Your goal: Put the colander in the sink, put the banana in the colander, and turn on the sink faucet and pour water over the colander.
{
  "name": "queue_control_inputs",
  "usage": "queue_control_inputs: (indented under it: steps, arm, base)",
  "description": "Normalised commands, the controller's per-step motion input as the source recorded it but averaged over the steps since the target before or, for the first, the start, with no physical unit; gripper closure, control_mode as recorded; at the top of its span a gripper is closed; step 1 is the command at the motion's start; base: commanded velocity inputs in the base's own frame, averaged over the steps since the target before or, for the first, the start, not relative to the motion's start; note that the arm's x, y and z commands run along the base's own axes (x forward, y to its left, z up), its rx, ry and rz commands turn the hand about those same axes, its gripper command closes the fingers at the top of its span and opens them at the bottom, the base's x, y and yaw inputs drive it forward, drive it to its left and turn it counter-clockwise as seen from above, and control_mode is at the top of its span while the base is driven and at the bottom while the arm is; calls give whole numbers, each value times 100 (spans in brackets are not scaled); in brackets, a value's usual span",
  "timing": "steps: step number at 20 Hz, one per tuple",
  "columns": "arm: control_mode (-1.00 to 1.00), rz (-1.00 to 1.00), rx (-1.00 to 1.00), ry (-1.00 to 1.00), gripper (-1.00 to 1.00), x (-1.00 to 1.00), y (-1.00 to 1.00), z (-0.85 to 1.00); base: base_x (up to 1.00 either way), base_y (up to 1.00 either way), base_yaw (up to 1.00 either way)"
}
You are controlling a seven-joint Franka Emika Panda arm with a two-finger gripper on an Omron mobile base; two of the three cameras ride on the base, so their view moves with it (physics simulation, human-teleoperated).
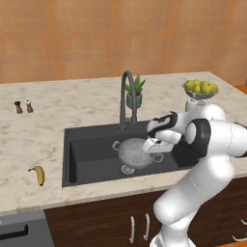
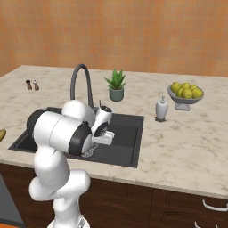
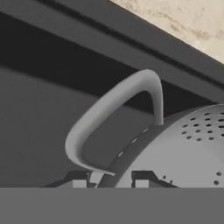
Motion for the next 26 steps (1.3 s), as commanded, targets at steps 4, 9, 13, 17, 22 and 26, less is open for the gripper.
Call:
queue_control_inputs:
  steps: [4,9,13,17,22,26]
  arm:
    - [-100,43,0,0,100,28,-46,-39]
    - [-100,45,0,0,100,13,-38,-55]
    - [-100,44,0,-1,100,15,-45,-52]
    - [-100,42,3,-4,100,14,-50,-37]
    - [-100,41,12,-5,100,5,-56,-28]
    - [-100,40,24,-3,100,14,-53,-28]
  base:
    - [0,0,0]
    - [0,0,0]
    - [0,0,0]
    - [0,0,0]
    - [0,0,0]
    - [0,0,0]
